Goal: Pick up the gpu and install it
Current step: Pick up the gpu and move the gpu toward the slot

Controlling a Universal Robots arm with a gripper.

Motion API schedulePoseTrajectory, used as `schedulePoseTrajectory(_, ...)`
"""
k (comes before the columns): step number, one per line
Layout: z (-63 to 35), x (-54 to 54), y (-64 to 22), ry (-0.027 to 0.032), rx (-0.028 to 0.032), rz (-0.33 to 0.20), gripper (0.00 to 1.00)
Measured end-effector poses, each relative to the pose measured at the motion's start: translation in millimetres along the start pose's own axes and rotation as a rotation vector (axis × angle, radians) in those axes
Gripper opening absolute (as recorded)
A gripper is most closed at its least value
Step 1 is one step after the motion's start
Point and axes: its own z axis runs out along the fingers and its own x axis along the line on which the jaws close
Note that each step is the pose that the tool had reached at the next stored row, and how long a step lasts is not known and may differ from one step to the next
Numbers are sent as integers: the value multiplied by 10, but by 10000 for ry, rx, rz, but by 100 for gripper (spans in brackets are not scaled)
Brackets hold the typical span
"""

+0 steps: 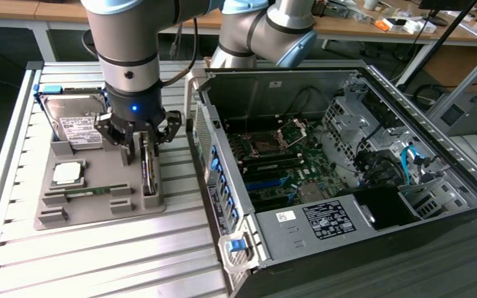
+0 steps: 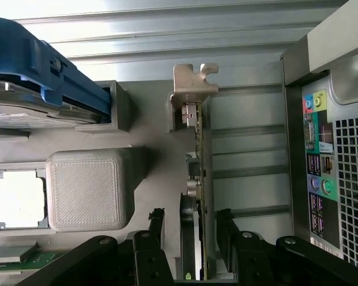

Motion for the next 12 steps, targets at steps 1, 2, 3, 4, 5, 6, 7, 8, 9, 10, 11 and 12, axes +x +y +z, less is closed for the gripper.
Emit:
schedulePoseTrajectory(1, 0, 0, 0, 0, 0, 0, 48)
schedulePoseTrajectory(2, 0, 0, 0, 0, 0, 0, 47)
schedulePoseTrajectory(3, 0, 0, 0, 0, 0, 0, 40)
schedulePoseTrajectory(4, 0, 0, 0, 0, 0, 0, 40)
schedulePoseTrajectory(5, 0, 0, 0, -1, 0, 0, 34)
schedulePoseTrajectory(6, 0, 0, 0, 1, 0, 0, 34)
schedulePoseTrajectory(7, 0, 0, 0, 0, 0, 0, 28)
schedulePoseTrajectory(8, 0, 0, 0, 0, 0, 0, 27)
schedulePoseTrajectory(9, 0, 0, 0, 0, 0, 0, 27)
schedulePoseTrajectory(10, 0, 0, 0, 1, 1, 0, 27)
schedulePoseTrajectory(11, 0, 0, 0, 0, 0, 0, 27)
schedulePoseTrajectory(12, 0, 0, 0, 0, 0, 0, 27)
